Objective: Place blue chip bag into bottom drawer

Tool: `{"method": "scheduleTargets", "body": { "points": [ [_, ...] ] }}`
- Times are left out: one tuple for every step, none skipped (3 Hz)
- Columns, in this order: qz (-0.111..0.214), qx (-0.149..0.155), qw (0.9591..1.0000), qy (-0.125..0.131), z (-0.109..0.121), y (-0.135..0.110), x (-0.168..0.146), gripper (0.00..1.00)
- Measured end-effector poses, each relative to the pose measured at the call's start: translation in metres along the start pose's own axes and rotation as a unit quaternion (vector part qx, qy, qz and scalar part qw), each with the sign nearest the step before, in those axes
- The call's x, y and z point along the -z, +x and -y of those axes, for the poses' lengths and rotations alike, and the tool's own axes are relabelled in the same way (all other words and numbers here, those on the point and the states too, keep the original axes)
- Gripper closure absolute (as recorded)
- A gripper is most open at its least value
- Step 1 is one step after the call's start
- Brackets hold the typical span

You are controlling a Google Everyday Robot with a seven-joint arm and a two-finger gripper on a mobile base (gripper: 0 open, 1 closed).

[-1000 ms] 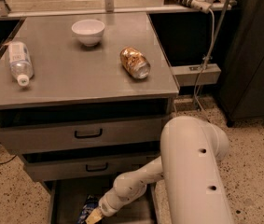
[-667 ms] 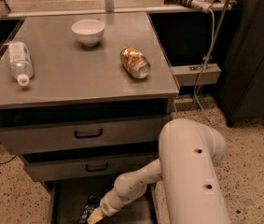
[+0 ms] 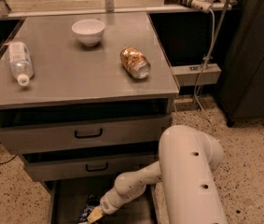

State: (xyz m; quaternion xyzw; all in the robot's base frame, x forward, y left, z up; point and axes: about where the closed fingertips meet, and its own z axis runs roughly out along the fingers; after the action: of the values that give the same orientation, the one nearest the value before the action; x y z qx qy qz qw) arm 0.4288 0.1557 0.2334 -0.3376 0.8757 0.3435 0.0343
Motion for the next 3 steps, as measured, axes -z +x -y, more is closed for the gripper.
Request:
{"method": "scheduleTargets", "body": {
  "points": [
    [-0.006, -0.001, 1.0000, -0.004, 0.012, -0.002, -0.016, 1.00],
    [-0.008, 0.006, 0.9999, -0.008, 0.023, -0.011, -0.034, 1.00],
    [-0.010, 0.006, 0.9999, -0.012, 0.036, -0.017, -0.049, 1.00]
  ]
}}
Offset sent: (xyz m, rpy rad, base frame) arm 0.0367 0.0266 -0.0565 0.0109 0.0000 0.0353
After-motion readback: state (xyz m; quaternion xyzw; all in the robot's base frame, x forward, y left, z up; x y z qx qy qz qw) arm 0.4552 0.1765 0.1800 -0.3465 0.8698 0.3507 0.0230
